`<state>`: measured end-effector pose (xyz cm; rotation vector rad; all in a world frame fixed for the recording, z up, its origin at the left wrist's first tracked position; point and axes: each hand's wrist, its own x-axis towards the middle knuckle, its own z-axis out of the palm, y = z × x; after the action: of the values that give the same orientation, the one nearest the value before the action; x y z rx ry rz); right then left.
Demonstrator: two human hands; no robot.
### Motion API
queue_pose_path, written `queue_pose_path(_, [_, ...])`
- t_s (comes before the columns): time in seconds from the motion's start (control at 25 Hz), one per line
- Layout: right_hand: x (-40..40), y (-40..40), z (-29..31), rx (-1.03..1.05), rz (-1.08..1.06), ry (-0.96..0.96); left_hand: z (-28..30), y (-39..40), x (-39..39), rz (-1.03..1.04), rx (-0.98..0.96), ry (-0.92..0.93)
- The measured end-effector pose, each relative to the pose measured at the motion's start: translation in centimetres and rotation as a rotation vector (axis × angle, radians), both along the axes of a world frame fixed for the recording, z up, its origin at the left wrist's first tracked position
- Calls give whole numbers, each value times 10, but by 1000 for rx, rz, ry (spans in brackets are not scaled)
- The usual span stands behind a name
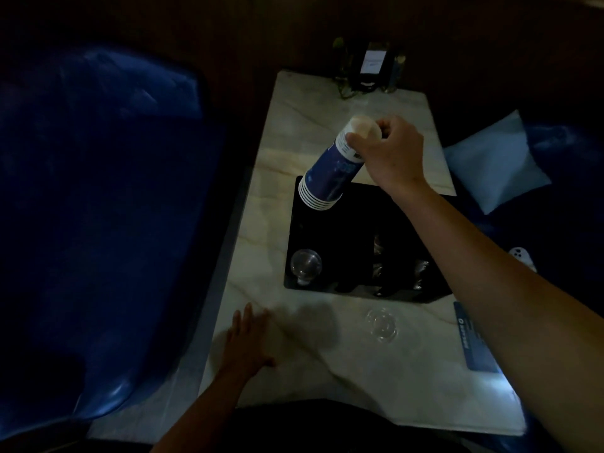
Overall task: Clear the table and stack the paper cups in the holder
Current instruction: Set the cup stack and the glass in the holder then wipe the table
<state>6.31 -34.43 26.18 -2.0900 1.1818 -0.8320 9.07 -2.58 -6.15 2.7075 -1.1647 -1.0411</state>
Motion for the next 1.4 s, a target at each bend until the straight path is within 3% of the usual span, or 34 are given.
queue_pose_path(0.24, [23,-3,-31,-26,77,165,-4,-2,2,-26,30,-18])
queue_pose_path(0.56, [48,-10,-77,-121,192,571,-12,-9,0,-67,61,-46])
queue_pose_path(0.72, [48,-8,-100,-10,198,744,-9,-8,2,-104,66,-67])
queue_pose_path(1.08, [41,1,-140,46,190,856,0,-10,1,-139,76,-97])
queue_pose_path(1.28, [39,5,-130,47,249,1008,0,-9,0,-151,84,-98])
queue_pose_path(1.4, [22,22,-116,-127,247,779,0,-9,1,-140,92,-90])
